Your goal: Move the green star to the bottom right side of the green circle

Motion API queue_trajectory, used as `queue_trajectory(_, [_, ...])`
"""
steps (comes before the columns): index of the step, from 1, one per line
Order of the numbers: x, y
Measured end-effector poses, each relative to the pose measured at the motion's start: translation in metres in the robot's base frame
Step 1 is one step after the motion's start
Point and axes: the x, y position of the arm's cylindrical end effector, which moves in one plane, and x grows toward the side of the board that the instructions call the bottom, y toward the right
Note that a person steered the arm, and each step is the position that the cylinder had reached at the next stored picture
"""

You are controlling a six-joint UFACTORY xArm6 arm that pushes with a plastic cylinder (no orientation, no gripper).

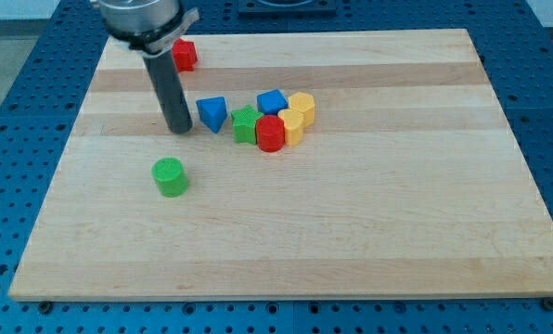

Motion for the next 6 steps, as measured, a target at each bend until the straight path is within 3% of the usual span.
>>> queue_trajectory(1, [-0.038, 0.021])
queue_trajectory(2, [-0.042, 0.029])
queue_trajectory(3, [-0.037, 0.015])
queue_trajectory(4, [-0.041, 0.049])
queue_trajectory(6, [-0.003, 0.091])
